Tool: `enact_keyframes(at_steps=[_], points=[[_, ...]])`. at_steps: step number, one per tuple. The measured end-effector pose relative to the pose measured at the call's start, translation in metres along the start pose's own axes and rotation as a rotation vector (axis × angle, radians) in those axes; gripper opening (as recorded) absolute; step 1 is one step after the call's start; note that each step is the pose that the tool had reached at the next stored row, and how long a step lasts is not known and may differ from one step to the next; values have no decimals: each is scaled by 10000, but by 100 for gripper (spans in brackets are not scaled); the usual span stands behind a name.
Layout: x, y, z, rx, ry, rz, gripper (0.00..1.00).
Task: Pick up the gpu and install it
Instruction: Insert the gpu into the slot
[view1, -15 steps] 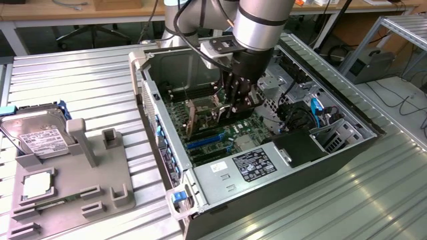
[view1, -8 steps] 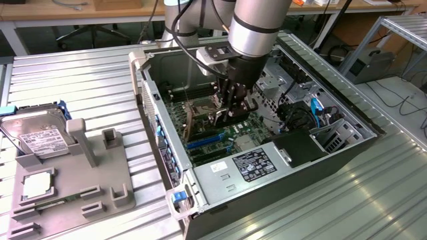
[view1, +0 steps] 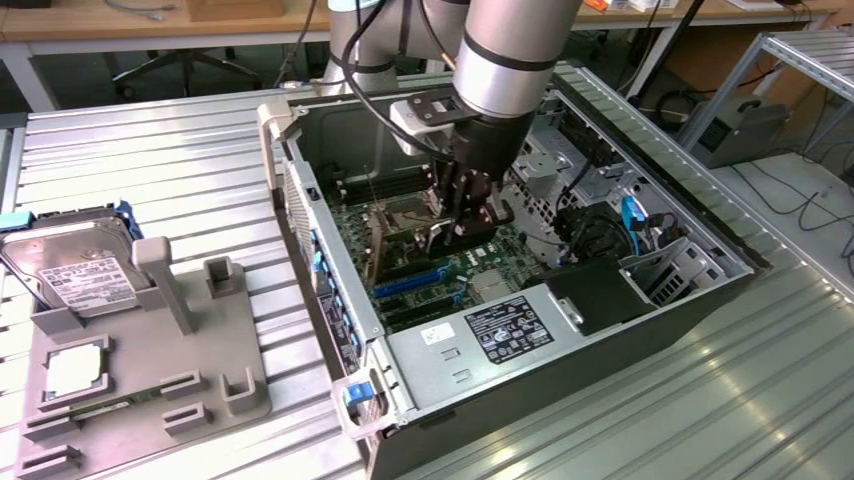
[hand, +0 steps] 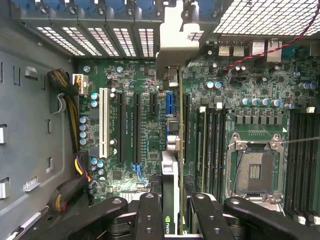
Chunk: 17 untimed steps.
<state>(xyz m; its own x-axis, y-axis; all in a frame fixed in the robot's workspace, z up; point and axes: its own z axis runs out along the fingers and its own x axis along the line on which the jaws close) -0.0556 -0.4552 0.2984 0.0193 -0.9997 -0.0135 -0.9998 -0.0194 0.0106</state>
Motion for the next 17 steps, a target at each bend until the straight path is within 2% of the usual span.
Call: enact_keyframes(at_steps=[3,8,12,17], points=[[0,1,18,3,-6,1,27],[1,13,100,0,-6,1,27],[1,16,104,-1,-4,0,27],[0,68,114,14,-15,0,27]])
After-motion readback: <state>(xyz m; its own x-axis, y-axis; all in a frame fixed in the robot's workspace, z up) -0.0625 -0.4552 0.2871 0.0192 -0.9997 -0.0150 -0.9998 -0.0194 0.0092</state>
